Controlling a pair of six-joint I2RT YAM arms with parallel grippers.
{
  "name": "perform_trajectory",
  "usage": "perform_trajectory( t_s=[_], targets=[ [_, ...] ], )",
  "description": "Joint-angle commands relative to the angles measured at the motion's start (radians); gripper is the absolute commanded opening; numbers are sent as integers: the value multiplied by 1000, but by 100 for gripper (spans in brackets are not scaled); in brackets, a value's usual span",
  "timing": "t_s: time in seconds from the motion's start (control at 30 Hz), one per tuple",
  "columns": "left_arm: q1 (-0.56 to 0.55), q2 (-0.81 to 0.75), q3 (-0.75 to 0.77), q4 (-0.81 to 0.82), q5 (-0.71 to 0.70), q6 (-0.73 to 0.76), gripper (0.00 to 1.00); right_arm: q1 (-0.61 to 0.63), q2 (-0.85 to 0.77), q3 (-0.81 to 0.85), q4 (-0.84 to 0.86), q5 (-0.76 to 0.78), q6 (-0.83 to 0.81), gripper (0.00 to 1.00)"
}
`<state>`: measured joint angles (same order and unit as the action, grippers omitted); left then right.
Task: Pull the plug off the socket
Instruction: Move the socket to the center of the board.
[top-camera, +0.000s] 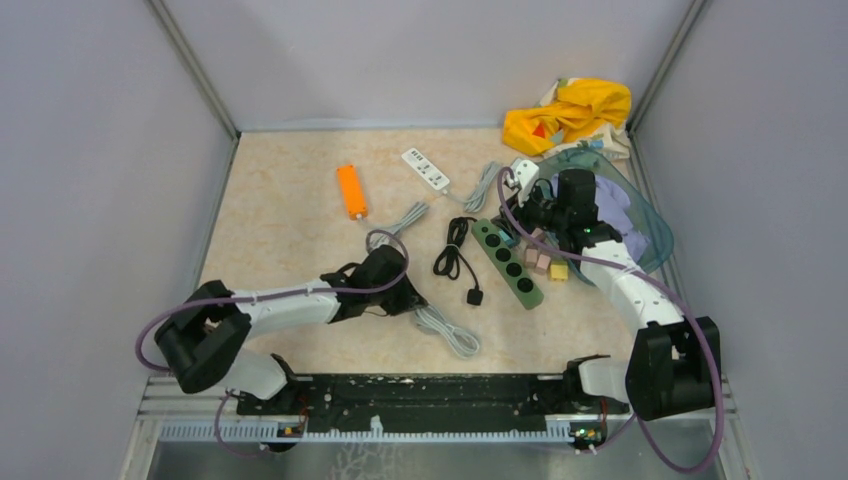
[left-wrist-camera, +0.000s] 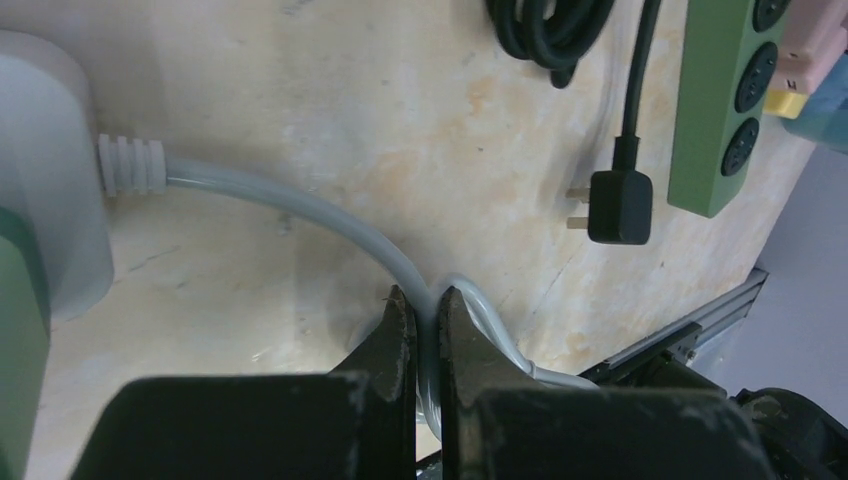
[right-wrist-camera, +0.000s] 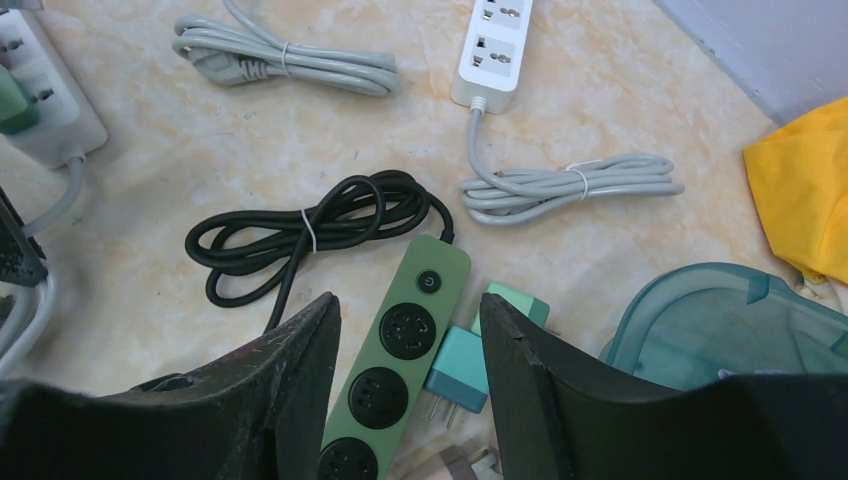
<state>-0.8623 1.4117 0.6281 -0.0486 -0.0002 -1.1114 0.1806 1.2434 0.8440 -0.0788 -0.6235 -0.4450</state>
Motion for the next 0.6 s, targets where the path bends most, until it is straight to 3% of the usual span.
perform_trajectory(
  t_s=[0.0, 0.23, 0.4, 0.57],
  targets=[
    [-54, 48, 71, 173, 10, -56, 3, -1, -34, 8, 22, -24, -12, 54],
    [-122, 194, 139, 296, 65, -41, 19, -1, -37, 10, 19, -22, -12, 54],
    [-145, 224, 125, 409, 109, -24, 46, -1, -39, 10, 18, -21, -15, 54],
    [-153, 168, 79, 554, 159, 95, 71, -1, -42, 12, 17, -27, -14, 54]
  ],
)
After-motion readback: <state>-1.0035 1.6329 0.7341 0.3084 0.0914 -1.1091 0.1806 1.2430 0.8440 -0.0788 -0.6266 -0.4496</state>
